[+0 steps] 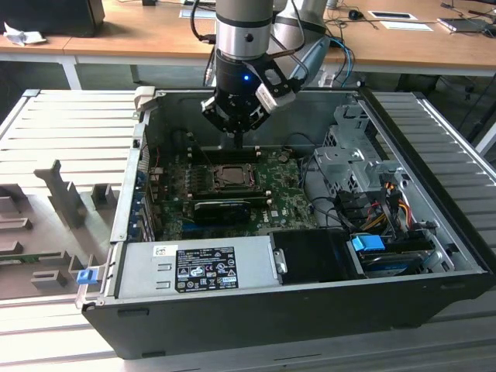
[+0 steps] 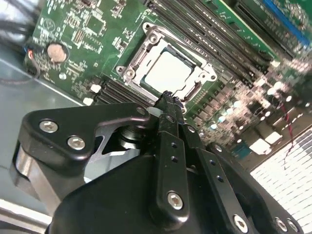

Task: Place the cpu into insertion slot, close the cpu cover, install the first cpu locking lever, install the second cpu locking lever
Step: 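Install the first cpu locking lever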

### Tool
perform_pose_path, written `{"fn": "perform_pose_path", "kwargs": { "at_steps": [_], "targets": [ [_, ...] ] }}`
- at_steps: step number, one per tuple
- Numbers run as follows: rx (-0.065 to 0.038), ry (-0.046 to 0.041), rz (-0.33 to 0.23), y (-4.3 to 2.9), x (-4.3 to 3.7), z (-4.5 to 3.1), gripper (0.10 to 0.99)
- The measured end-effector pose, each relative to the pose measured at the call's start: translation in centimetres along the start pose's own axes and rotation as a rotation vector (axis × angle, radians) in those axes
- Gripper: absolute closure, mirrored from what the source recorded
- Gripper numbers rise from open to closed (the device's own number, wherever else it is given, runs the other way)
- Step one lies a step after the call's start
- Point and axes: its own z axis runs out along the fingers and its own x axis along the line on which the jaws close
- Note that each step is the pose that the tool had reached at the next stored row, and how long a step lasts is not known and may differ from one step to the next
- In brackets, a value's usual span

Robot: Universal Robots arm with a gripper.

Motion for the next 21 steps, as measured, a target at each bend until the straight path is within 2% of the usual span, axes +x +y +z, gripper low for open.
{"fn": "perform_pose_path", "kwargs": {
  "at_steps": [3, 4, 7, 9, 21],
  "targets": [
    [-0.001, 0.0007, -0.06, 0.0, 0.0, 0.0, 0.98],
    [-0.001, 0.0008, -0.063, 0.0, 0.0, 0.0, 0.98],
    [-0.001, 0.0008, -0.065, 0.01, 0.09, 0.0, 0.98],
    [-0.003, 0.0005, -0.065, 0.07, 0.62, 0.01, 0.98],
    [-0.003, 0.0005, -0.065, 0.1, 0.85, 0.01, 0.98]
  ]
}}
